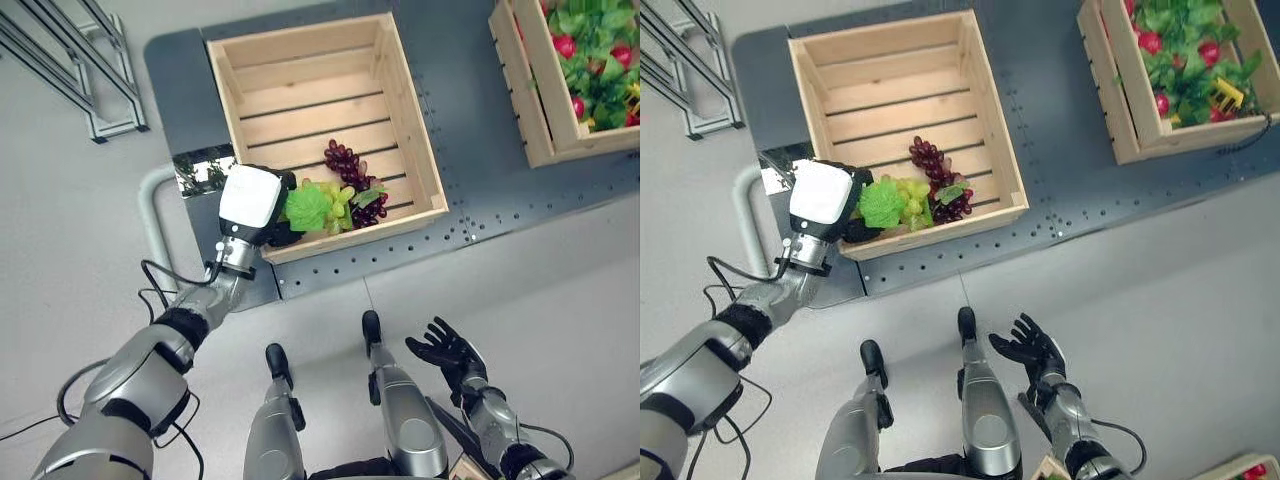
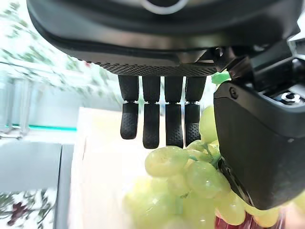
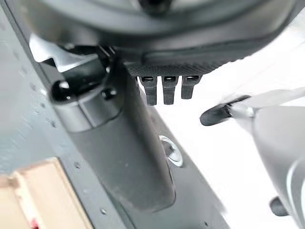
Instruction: Pick up the fruits from the basket on one side to the basket on the other side
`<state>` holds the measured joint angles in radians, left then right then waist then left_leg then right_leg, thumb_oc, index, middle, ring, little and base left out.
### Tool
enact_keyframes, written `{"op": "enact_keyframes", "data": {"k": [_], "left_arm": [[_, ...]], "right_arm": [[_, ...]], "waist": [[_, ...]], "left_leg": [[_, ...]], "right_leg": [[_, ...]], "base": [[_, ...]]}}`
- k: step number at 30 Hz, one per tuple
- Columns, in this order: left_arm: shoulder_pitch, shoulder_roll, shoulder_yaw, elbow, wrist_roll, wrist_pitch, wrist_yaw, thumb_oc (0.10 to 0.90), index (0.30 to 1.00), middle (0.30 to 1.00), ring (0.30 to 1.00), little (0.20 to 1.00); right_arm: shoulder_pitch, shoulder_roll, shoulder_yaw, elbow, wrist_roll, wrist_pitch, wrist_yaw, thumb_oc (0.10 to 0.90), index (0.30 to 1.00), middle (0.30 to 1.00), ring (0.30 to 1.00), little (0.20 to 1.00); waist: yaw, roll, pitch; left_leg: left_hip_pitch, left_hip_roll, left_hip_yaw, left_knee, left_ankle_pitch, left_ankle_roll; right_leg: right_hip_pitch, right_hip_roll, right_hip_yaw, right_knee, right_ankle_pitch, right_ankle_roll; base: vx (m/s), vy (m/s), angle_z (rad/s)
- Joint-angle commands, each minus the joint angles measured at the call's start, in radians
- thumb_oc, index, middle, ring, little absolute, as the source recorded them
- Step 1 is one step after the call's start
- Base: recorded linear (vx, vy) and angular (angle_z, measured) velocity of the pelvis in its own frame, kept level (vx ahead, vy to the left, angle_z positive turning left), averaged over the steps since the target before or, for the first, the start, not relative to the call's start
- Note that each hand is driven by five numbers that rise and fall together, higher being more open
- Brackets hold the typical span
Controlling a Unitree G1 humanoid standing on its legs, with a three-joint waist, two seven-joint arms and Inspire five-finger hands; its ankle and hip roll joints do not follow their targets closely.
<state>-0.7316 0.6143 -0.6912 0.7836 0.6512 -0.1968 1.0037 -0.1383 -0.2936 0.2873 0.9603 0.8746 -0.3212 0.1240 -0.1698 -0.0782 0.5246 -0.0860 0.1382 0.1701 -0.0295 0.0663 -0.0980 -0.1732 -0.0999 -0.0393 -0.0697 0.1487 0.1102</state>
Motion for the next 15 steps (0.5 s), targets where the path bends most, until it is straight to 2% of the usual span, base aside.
{"op": "enact_keyframes", "data": {"k": [1,2,5,10,11,12,13,14,15], "left_arm": [[-0.015,0.006,0.116,-0.149,-0.093,-0.101,0.126,0.400,0.300,0.300,0.300,0.300],[0.017,-0.003,0.140,-0.177,-0.105,-0.116,0.118,0.400,0.300,0.300,0.300,0.300],[0.230,-0.065,0.260,-0.382,-0.200,-0.198,0.031,0.400,0.300,0.300,0.300,0.300],[0.387,-0.125,0.369,-0.536,-0.334,-0.313,-0.097,0.400,0.300,0.300,0.300,0.300],[0.426,-0.148,0.394,-0.581,-0.406,-0.352,-0.157,0.400,0.300,0.300,0.300,0.300],[0.461,-0.176,0.415,-0.619,-0.539,-0.403,-0.247,0.400,0.300,0.300,0.300,0.300],[0.482,-0.190,0.423,-0.637,-0.614,-0.421,-0.304,0.400,0.300,0.300,0.300,0.300],[0.510,-0.220,0.436,-0.663,-0.780,-0.471,-0.420,0.400,0.300,0.300,0.300,0.300],[0.523,-0.238,0.437,-0.677,-0.877,-0.487,-0.497,0.400,0.300,0.300,0.300,0.300]], "right_arm": [[0.091,-0.032,-0.066,-0.109,0.043,-0.115,-0.078,0.800,0.900,0.900,0.900,0.900],[0.100,-0.029,-0.074,-0.131,0.040,-0.125,-0.090,0.800,0.900,0.900,0.900,0.900],[0.166,-0.009,-0.126,-0.309,-0.027,-0.154,-0.171,0.800,0.900,0.900,0.900,0.900],[0.217,0.007,-0.156,-0.494,-0.130,-0.176,-0.243,0.800,0.900,0.900,0.900,0.900],[0.229,0.014,-0.170,-0.551,-0.149,-0.181,-0.257,0.800,0.900,0.900,0.900,0.900],[0.239,0.018,-0.184,-0.599,-0.170,-0.184,-0.261,0.800,0.900,0.900,0.900,0.900],[0.245,0.020,-0.194,-0.627,-0.185,-0.180,-0.258,0.800,0.900,0.900,0.900,0.900],[0.255,0.023,-0.204,-0.666,-0.220,-0.185,-0.254,0.800,0.900,0.900,0.900,0.900],[0.255,0.022,-0.208,-0.684,-0.239,-0.187,-0.251,0.800,0.900,0.900,0.900,0.900]], "waist": [[0.011,0.017,-0.118],[0.014,0.017,-0.125],[0.024,0.022,-0.182],[0.030,0.030,-0.241],[0.032,0.034,-0.258],[0.033,0.037,-0.273],[0.034,0.040,-0.284],[0.037,0.044,-0.297],[0.038,0.046,-0.304]], "left_leg": [[-0.069,-0.001,-0.007,0.100,-0.039,0.037],[-0.059,-0.002,-0.009,0.093,-0.040,0.038],[-0.006,-0.013,-0.024,0.053,-0.039,0.046],[0.037,-0.016,-0.036,0.010,-0.029,0.047],[0.049,-0.017,-0.037,0.001,-0.028,0.048],[0.061,-0.017,-0.037,-0.009,-0.027,0.049],[0.068,-0.017,-0.036,-0.017,-0.026,0.050],[0.081,-0.017,-0.031,-0.033,-0.023,0.051],[0.087,-0.016,-0.027,-0.040,-0.023,0.051]], "right_leg": [[0.006,0.004,0.001,0.047,-0.051,-0.017],[0.013,0.004,0.002,0.042,-0.051,-0.017],[0.063,-0.002,0.006,0.006,-0.041,-0.013],[0.093,-0.005,0.005,-0.018,-0.033,-0.011],[0.097,-0.005,0.007,-0.018,-0.035,-0.010],[0.100,-0.005,0.010,-0.018,-0.036,-0.008],[0.100,-0.005,0.012,-0.018,-0.037,-0.007],[0.101,-0.005,0.013,-0.018,-0.040,-0.004],[0.101,-0.006,0.012,-0.018,-0.040,-0.002]], "base": [[0.00,0.000,0.00],[0.03,0.010,-0.05],[0.04,0.032,-0.19],[0.02,0.022,-0.05],[0.01,0.035,0.02],[0.01,0.039,-0.01],[0.00,0.043,-0.03],[0.00,0.039,-0.03],[-0.02,0.042,-0.02]]}}
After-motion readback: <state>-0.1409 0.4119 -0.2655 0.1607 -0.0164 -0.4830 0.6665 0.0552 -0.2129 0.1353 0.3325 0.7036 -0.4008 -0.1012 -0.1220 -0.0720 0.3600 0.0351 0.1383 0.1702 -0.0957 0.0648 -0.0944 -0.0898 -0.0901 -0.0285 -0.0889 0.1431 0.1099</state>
